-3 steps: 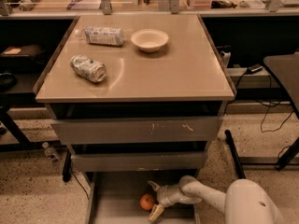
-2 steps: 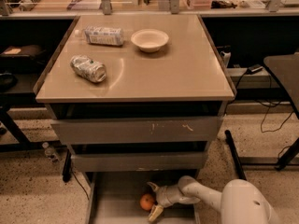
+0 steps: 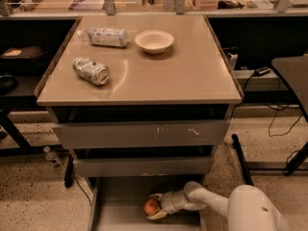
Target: Pick orange from bottom drawer and place on counter
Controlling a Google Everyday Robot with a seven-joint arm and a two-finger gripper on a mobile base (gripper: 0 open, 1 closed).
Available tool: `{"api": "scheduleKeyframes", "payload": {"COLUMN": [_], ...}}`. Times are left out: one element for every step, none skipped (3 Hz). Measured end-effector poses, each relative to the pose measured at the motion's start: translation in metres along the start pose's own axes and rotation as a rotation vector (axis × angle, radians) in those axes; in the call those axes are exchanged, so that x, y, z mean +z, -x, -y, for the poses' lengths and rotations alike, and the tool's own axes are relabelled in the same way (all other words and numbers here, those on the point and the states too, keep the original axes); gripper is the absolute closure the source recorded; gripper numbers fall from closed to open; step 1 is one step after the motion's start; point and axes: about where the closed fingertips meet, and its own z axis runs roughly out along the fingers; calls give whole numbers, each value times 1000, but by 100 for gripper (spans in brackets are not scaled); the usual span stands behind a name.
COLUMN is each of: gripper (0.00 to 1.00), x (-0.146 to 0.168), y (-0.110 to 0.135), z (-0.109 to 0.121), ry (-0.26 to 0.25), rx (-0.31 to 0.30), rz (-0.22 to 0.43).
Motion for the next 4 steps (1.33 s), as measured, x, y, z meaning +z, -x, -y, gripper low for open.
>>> {"api": "scheduleKeyframes", "payload": {"gripper": [64,88,100,100], "x": [0,0,-6,-30], "y": [0,0,1,9], "z": [0,0,-8,-10], "ry": [0,0,-13,-64], "rx": [0,0,11,10], "rz": [0,0,8,13]}}
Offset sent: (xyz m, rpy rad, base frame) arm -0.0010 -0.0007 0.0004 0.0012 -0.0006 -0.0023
